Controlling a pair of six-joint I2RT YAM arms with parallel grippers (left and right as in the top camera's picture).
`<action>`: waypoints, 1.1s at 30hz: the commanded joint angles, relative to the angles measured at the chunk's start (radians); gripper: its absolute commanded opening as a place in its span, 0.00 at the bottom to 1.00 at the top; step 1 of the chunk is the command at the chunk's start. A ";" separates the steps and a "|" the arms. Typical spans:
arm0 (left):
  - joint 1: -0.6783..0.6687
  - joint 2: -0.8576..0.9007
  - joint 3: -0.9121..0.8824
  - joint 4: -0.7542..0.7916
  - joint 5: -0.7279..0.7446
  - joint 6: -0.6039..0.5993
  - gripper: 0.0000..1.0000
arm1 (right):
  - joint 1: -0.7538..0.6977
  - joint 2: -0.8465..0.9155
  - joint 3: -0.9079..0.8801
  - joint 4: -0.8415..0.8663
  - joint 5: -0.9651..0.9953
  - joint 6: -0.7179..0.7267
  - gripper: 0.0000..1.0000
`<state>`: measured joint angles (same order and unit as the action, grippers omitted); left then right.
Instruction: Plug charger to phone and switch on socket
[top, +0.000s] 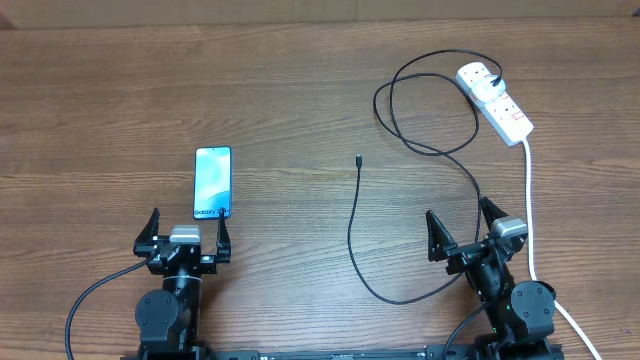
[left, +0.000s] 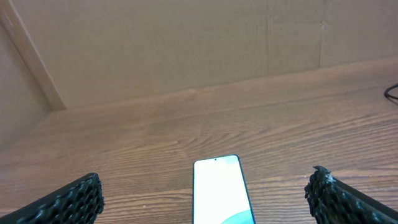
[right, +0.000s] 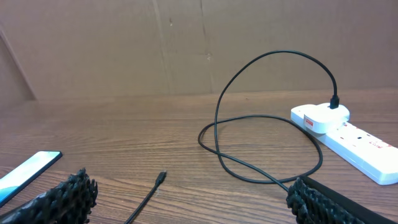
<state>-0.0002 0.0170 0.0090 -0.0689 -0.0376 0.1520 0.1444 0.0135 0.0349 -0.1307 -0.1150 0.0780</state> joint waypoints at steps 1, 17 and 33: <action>0.002 -0.013 0.039 -0.013 0.005 -0.048 1.00 | -0.005 -0.011 -0.003 0.005 0.010 0.003 1.00; 0.002 0.103 0.277 -0.201 0.014 -0.049 1.00 | -0.005 -0.011 -0.003 0.005 0.010 0.003 1.00; 0.002 0.139 0.302 -0.211 0.032 -0.048 1.00 | -0.005 -0.011 -0.003 0.005 0.010 0.003 1.00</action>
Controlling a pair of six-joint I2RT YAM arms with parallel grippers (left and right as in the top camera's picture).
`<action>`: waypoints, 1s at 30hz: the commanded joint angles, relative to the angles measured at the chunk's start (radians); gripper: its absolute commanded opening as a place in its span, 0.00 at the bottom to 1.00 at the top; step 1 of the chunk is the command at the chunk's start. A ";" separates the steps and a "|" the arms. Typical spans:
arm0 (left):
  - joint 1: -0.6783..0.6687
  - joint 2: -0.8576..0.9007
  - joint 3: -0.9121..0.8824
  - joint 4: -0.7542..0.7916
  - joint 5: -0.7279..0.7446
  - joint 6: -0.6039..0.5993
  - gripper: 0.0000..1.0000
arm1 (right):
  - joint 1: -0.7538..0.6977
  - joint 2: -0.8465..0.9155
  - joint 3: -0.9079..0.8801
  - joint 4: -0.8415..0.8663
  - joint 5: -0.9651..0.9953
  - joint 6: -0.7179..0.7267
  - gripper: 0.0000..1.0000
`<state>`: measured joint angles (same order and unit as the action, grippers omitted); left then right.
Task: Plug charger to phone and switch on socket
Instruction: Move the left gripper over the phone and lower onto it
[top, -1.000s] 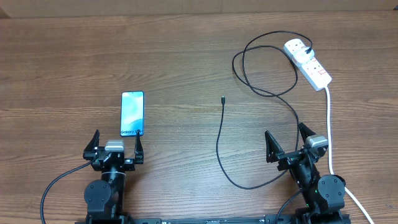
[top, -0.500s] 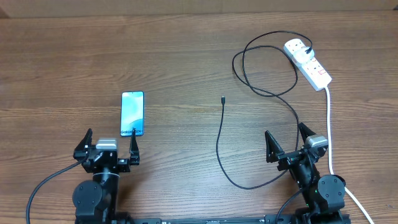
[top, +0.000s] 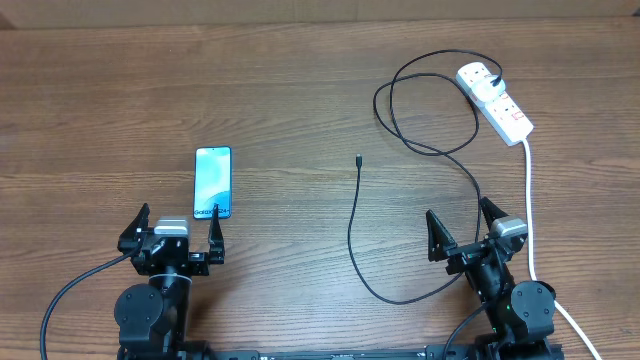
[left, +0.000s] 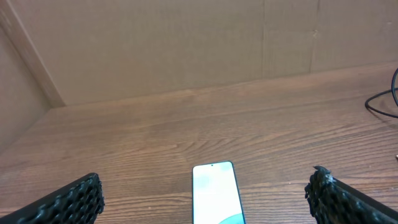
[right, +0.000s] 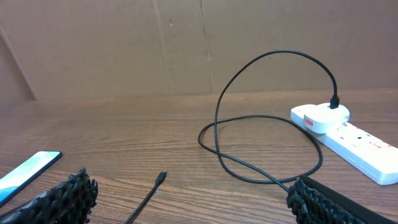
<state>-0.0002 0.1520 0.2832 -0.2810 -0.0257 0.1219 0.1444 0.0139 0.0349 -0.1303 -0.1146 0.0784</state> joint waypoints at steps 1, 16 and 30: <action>0.002 0.004 0.028 0.001 0.023 -0.018 1.00 | -0.005 -0.011 -0.003 0.005 0.009 0.002 1.00; 0.002 0.413 0.339 -0.146 0.129 -0.048 1.00 | -0.005 -0.011 -0.003 0.005 0.009 0.002 1.00; 0.000 1.285 0.986 -0.760 0.309 -0.066 1.00 | -0.005 -0.011 -0.003 0.005 0.009 0.002 1.00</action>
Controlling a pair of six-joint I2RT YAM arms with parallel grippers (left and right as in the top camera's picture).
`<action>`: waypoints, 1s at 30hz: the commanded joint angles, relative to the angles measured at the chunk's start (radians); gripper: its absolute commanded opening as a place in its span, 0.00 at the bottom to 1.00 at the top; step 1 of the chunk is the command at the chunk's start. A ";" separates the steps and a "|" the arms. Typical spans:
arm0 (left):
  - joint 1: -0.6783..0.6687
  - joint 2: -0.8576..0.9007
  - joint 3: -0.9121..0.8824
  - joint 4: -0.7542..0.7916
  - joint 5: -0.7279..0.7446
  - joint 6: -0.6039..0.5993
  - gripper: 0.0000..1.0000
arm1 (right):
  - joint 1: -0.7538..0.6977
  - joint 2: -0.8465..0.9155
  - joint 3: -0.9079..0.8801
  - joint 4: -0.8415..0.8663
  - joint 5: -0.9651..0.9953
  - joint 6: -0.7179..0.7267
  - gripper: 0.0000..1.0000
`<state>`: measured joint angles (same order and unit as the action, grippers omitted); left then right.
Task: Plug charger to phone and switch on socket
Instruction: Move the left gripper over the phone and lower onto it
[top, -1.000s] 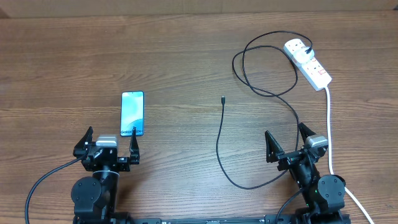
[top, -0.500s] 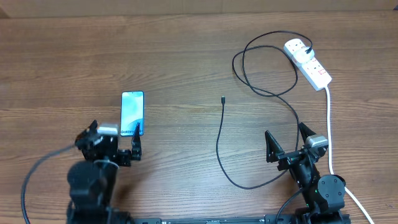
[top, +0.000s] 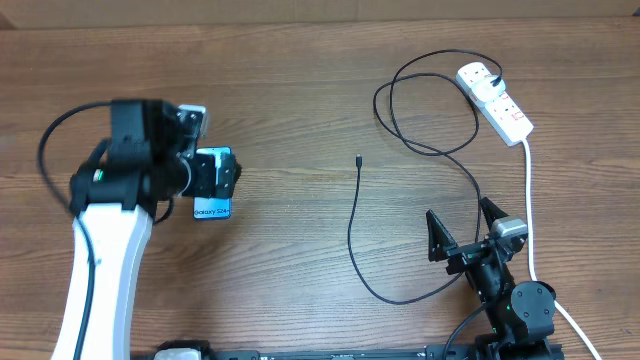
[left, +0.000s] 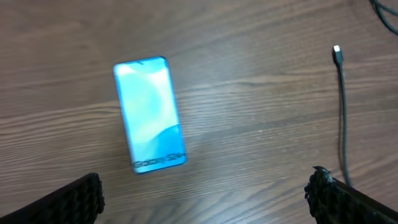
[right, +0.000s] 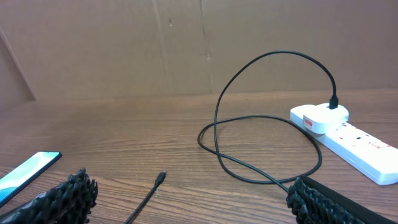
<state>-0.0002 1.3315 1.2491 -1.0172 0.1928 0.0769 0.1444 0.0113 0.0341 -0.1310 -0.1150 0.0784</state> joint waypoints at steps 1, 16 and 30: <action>0.000 0.138 0.021 -0.023 0.089 -0.020 1.00 | -0.005 -0.008 -0.002 0.005 0.010 0.002 1.00; 0.001 0.452 0.020 0.136 -0.208 -0.143 0.99 | -0.005 -0.008 -0.002 0.005 0.010 0.002 1.00; 0.002 0.648 0.020 0.221 -0.222 -0.098 1.00 | -0.005 -0.008 -0.002 0.005 0.010 0.002 1.00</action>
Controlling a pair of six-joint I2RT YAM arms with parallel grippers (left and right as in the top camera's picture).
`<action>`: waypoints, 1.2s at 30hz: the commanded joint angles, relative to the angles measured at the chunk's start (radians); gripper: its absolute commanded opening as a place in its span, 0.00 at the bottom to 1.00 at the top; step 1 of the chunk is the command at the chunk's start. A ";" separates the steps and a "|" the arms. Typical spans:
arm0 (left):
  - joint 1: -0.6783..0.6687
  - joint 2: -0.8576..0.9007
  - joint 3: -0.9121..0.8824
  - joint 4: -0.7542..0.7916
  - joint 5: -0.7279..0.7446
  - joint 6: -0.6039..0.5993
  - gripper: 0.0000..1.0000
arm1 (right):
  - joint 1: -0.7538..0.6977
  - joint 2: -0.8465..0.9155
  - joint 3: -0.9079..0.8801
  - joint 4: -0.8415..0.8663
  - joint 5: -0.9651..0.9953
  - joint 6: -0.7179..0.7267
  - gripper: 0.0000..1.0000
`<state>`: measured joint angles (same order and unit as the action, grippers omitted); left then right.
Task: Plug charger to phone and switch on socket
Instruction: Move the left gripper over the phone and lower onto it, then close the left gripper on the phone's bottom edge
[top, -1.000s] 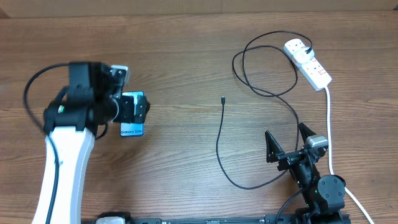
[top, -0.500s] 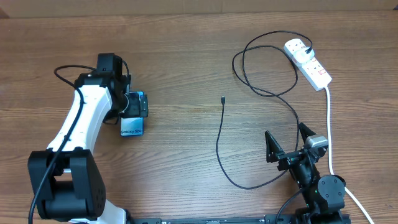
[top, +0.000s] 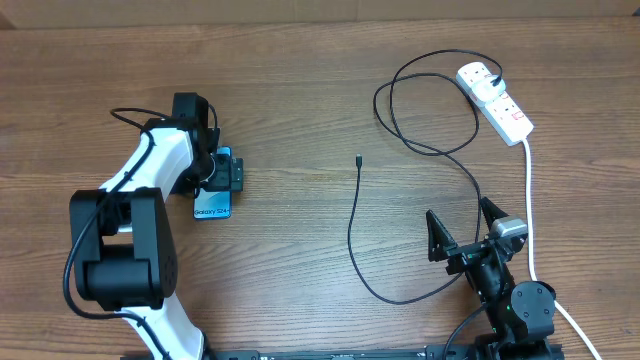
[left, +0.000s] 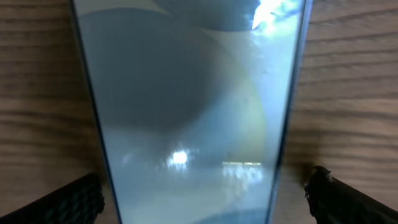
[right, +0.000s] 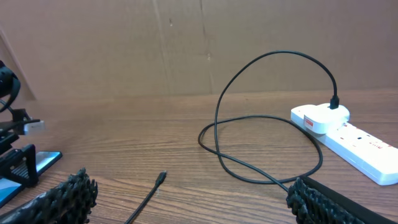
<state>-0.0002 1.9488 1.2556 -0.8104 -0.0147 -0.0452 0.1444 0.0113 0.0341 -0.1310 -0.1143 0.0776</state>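
The phone, screen lit blue, lies flat on the left of the wooden table. My left gripper is down over its upper half, open. In the left wrist view the phone fills the frame, and the fingertips stand just outside each long edge. The black charger cable ends in a loose plug tip mid-table, which also shows in the right wrist view as the plug tip. My right gripper rests open at the near edge, holding nothing.
A white power strip lies at the far right with the charger adapter plugged in; it appears as the power strip in the right wrist view. The cable loops beside it. A white mains lead runs down the right side.
My left gripper was well above the phone looking down on it. Now it is low over the phone, with a finger on each side. The phone, the cable and the right arm have not moved.
Both arms rested at the near edge, the left one just behind the phone. The left arm then sat a little further left. After that it was raised over the phone, and now it is lowered astride it, open.
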 joint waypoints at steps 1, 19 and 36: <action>0.002 0.042 0.014 0.022 -0.015 0.024 1.00 | -0.005 -0.008 -0.002 0.005 0.009 0.003 1.00; 0.002 0.090 0.014 0.021 0.042 -0.020 0.75 | -0.005 -0.008 -0.002 0.005 0.009 0.003 1.00; -0.001 0.091 0.002 -0.035 0.052 -0.132 0.86 | -0.005 -0.008 -0.002 0.005 0.009 0.003 1.00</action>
<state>-0.0002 1.9839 1.2903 -0.8417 0.0242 -0.1585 0.1444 0.0113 0.0341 -0.1307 -0.1146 0.0784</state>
